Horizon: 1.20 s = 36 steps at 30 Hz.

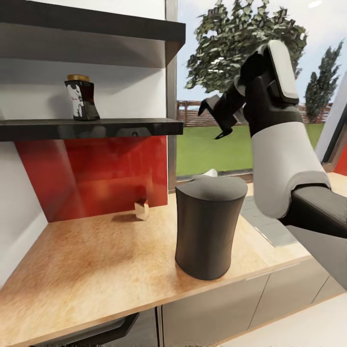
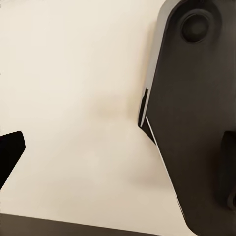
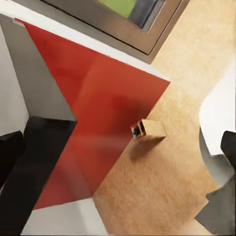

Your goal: Set up a coffee station on the kitchen countertop: keep the coffee maker on the countertop, move the bottle of coffee from the kitchen shelf to the counter next to the coffee maker, place a paper coffee filter on top of the coffee maker, put the saucer next to the coffee maker with the coffee cup on the saucer, and place the electric kettle next to the coffee maker.

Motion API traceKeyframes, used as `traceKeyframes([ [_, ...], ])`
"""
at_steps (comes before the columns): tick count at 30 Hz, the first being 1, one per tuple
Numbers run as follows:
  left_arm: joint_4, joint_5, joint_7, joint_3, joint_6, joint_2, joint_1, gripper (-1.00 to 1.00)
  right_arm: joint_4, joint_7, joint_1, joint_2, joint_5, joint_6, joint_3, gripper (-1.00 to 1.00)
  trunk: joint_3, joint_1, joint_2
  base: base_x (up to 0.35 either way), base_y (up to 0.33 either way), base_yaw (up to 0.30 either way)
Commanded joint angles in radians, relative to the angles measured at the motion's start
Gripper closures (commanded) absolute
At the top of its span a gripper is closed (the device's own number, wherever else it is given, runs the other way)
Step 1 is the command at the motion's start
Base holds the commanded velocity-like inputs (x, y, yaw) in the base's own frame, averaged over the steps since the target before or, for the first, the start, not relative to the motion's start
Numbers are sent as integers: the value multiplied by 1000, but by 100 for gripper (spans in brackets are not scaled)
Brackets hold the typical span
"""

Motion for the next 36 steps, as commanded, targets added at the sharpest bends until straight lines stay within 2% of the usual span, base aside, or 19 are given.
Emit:
traceKeyframes([
  [1, 2, 8, 0, 1, -3, 0, -1, -100, -1, -6, 1, 1, -4, 43, -4, -100, -1, 0, -1, -195, 128, 0],
  [4, 2, 8, 1, 1, -3, 2, -1, -100, -2, -6, 2, 1, -5, 123, -4, -100, -1, 0, -1, -240, 160, 0],
  [5, 2, 8, 1, 1, -3, 3, -1, -100, -1, 25, 3, 1, -5, 151, -4, -100, -1, 0, -1, -267, 188, 0],
  [7, 2, 9, 1, 2, -3, 3, -1, -100, -3, 66, 4, 0, -4, 166, -4, -100, -1, 0, -1, -272, 203, 0],
  [9, 2, 9, 1, 2, -3, 3, -1, -100, -12, 80, 6, 0, -2, 171, -4, -100, -1, 0, -1, -274, 215, 0],
  [12, 2, 9, 1, 2, -4, 3, -1, -100, -75, 86, 23, -8, 5, 175, -2, -100, -1, 0, -1, -178, 149, 0],
  [15, 1, 8, 1, 2, -4, 3, -1, -100, -108, 97, 27, -19, 51, 175, -1, -100, -1, 0, -1, -46, 39, 0],
  [16, 1, 8, 1, 1, -4, 3, -1, -100, -112, 115, 28, -21, 79, 175, -1, -100, -1, 0, -1, -18, 15, 0],
  [20, 1, 8, 1, 1, -4, 3, -1, -100, -119, 312, 39, -24, 268, 176, 5, -100, -1, 0, -1, -5, 4, 0],
  [21, 1, 8, 1, 1, -4, 3, -1, -100, -119, 337, 44, -25, 290, 176, 10, -100, -1, 0, -1, -2, 2, 0],
  [22, 1, 8, 1, 1, -4, 3, -1, -100, -119, 384, 54, -25, 333, 176, 24, -100, -1, 0, -1, -1, 1, 0],
  [25, 2, 8, 1, 1, -4, 5, -1, -100, -118, 591, 91, -45, 515, 175, 142, -100, -1, 0, -1, 0, 0, 0],
  [26, 2, 8, 1, 1, -4, 5, -1, -100, -118, 616, 95, -48, 530, 175, 159, -100, -1, 0, -1, 0, 0, 0],
  [28, 2, 8, 1, 1, -4, 5, -1, -100, -116, 726, 113, -70, 586, 175, 223, -100, -1, 0, -1, 0, 0, 0],
  [30, 2, 8, 1, 1, -4, 5, -1, -100, -111, 887, 138, -115, 670, 172, 276, -100, -1, 0, -1, 0, 0, 0],
  [33, 3, 8, 1, 1, -4, 5, -1, -100, -86, 1080, 153, -152, 753, 170, 296, -100, -1, 0, -1, 0, 0, 0],
  [34, 3, 8, 1, 1, -4, 5, -1, -100, -78, 1144, 156, -157, 772, 170, 299, -100, -1, 0, -1, 0, 0, 0],
  [35, 3, 8, 1, 1, -4, 5, 0, -100, -75, 1173, 157, -159, 780, 170, 300, -100, -1, 0, -1, 0, 0, 0],
  [36, 3, 8, 1, 1, -4, 5, 0, -100, -68, 1250, 159, -163, 804, 169, 303, -100, -1, 0, -1, 0, 0, 0],
])
